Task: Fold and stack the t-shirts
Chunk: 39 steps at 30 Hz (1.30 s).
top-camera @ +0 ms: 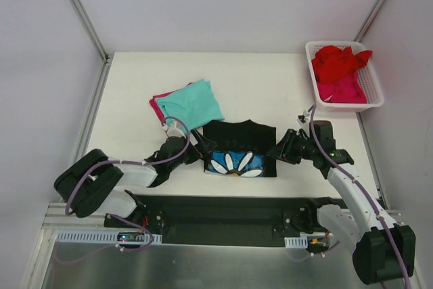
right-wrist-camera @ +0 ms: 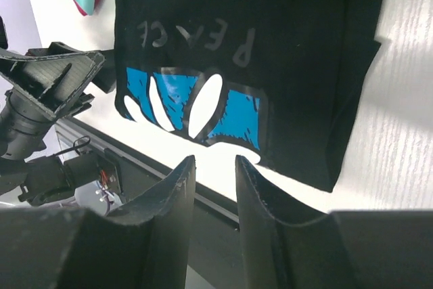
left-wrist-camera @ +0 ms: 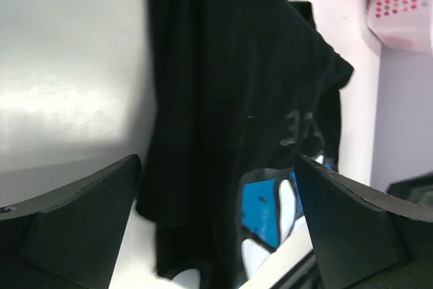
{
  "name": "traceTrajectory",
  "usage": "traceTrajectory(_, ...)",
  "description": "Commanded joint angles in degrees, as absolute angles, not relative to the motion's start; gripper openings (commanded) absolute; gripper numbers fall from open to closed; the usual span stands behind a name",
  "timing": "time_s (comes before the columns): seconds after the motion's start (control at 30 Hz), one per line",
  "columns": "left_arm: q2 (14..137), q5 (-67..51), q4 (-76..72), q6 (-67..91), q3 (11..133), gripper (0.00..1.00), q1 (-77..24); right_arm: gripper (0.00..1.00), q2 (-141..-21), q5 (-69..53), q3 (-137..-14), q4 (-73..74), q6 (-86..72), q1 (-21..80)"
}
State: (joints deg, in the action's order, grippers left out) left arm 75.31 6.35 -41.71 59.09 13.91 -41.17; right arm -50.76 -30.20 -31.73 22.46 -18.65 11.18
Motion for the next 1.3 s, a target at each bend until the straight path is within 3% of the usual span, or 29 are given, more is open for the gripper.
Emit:
traceTrajectory(0.0, 85.05, -3.33, -52.97, 61.34, 15.65, 0.99, -40.87, 0.33, -50.1, -27.34, -29.45, 16.36, -19.69, 11.43)
traceTrajectory(0.23, 90.26, -8.43, -59.94, 63.46, 15.82, 0.97, -40.43, 0.32, -49.92, -22.68, -24.79, 15.38, -20.04, 10.03)
traceTrajectory(0.47, 90.44, -10.19, -57.04, 64.16, 16.79, 0.86, -40.43, 0.32, -48.96, -20.57, -20.31, 10.3, -20.92, 8.88)
traceTrajectory(0.57, 91.49, -11.16, -57.92, 64.69, 17.14, 0.8, -40.43, 0.38, -47.9, -18.73, -19.16, 9.41, -19.61, 8.79)
traceTrajectory(0.7, 93.86, -12.48, -60.03, 65.65, 17.4, 0.59, -40.43, 0.56, -47.11, -16.45, -18.72, 9.58, -17.5, 7.74)
traceTrajectory(0.87, 95.45, -13.71, -62.05, 66.45, 17.58, 0.57, -40.43, 0.6, -46.67, -14.16, -19.16, 10.19, -14.95, 6.16)
traceTrajectory(1.03, 94.14, -15.12, -61.18, 67.24, 16.88, 0.51, -39.82, 0.59, -51.67, -16.34, -20.74, 6.25, -16.33, 2.2)
traceTrajectory(1.27, 87.55, -14.33, -53.37, 65.48, 16.52, 0.44, -38.85, 0.54, -62.3, -28.82, -18.9, -9.3, -22.32, 2.02)
